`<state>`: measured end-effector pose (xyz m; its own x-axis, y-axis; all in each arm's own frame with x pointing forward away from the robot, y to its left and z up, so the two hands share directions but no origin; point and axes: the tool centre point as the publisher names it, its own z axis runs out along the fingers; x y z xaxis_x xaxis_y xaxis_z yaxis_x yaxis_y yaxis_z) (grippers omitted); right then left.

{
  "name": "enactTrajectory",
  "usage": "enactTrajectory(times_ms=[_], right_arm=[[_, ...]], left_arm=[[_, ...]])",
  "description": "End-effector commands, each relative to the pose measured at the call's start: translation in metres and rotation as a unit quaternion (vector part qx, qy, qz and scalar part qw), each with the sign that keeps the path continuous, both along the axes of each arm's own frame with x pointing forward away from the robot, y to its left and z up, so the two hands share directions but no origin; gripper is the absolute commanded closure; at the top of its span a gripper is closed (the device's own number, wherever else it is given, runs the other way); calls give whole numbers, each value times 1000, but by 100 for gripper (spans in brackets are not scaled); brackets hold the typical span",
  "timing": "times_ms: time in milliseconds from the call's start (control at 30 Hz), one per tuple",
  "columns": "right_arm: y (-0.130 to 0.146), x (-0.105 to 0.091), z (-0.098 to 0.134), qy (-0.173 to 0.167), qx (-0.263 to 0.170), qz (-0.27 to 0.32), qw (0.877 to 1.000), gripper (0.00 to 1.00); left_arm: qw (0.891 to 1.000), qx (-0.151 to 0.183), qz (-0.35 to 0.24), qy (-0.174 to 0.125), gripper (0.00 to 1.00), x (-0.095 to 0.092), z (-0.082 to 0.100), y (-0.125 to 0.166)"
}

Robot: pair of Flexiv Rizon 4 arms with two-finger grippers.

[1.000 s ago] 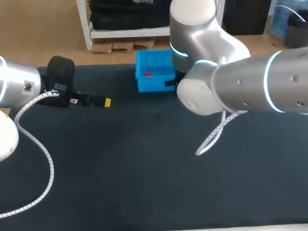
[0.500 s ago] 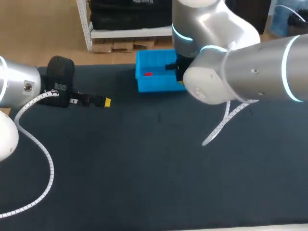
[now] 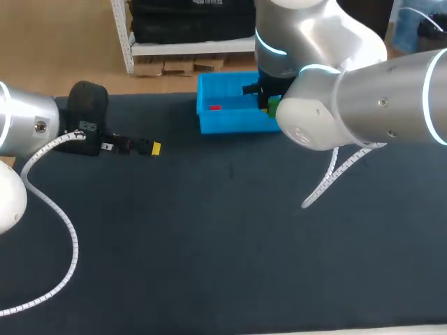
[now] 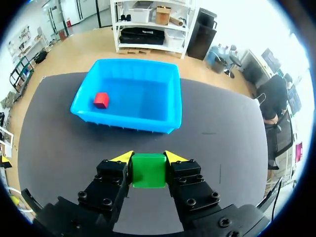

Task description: Use the left arm to pick the red cube and place it into the blue plastic box first, then use the right arm to grasp the green cube and put it into the same blue plastic box after the first action is fully finished.

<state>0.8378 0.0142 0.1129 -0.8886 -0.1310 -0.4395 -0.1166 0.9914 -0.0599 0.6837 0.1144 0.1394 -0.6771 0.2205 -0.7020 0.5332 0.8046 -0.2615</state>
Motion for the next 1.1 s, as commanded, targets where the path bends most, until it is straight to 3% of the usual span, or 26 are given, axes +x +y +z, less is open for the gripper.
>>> enactTrajectory(times_ms=[33,300,1100], right_arm=[[-4,8,4,-7,1,2,1000,100],[-6,35,6,-21,7,8,1000,100],[11,130,-22,-24,56,40,997,100]], left_arm=[[1000,-3,-2,-2,0,1,-2,1],[1000,-3,-2,-2,0,1,-2,1],[1000,-3,-2,-2,0,1,-2,1]])
